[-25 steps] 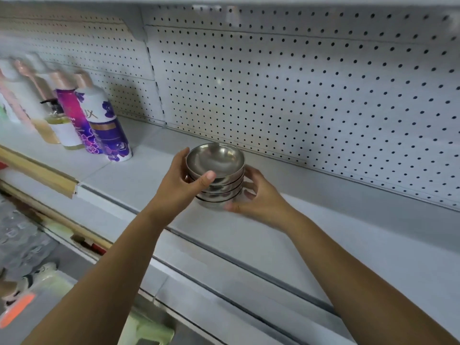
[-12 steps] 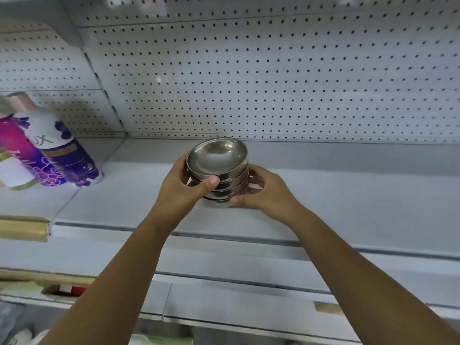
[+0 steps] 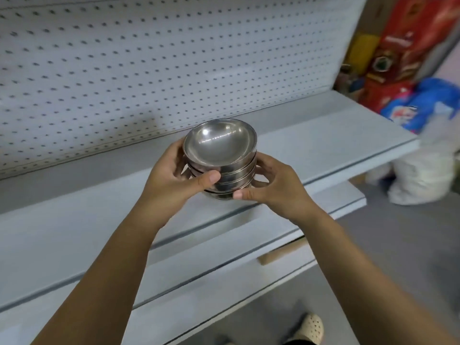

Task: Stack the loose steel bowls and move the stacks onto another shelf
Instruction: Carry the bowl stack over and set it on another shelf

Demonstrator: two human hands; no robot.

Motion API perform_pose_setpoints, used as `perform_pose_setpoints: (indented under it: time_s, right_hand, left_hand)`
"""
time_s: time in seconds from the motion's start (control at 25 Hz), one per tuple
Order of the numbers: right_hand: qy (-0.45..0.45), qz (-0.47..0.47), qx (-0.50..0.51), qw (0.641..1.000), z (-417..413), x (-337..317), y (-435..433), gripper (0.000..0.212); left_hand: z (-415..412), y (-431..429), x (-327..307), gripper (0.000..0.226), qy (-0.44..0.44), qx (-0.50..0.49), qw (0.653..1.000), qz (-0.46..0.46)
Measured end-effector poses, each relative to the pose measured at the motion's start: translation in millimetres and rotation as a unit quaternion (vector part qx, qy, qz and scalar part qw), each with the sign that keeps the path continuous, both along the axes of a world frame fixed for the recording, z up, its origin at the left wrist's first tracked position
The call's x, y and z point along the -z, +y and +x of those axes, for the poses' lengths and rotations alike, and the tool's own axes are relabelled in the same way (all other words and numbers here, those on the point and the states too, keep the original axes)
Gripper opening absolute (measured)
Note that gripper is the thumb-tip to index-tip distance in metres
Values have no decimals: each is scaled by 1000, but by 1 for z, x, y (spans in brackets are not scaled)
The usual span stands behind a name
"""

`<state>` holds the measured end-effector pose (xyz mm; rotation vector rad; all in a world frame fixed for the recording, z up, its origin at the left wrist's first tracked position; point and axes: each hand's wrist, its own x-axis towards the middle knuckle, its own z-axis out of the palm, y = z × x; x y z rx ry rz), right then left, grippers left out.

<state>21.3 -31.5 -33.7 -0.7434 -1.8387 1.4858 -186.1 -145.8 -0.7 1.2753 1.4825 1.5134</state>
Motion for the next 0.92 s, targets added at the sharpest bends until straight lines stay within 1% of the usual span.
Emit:
perform_pose_setpoints:
  time_s: [0.16,0.28,0.48,0.68,0.8,0.92]
  right_hand:
    - [-8,38,92,995,88,-6,23,74]
    - [-1,41,154,987,163,-8,45,74]
    - [-13,32,228,973,307,-13,86,71]
    - [-22,23,303,952,451,-15,115,75]
    - [-24,24,345,938,522,-13,127,79]
    - [-14,15,380,925,580,-6,138,76]
  left_hand:
    - [69,62,-4,87,-3,95,995,-11]
    - [132,113,-7,88,-3,162,987,-16]
    - [273,197,-10,80,-9,242,970,-12]
    - [421,264,-6,83,-33,319,947,-10]
    - [497,294,-2,83,-46,350,936,-9]
    - [559,325,3,84,-31,381,924,-10]
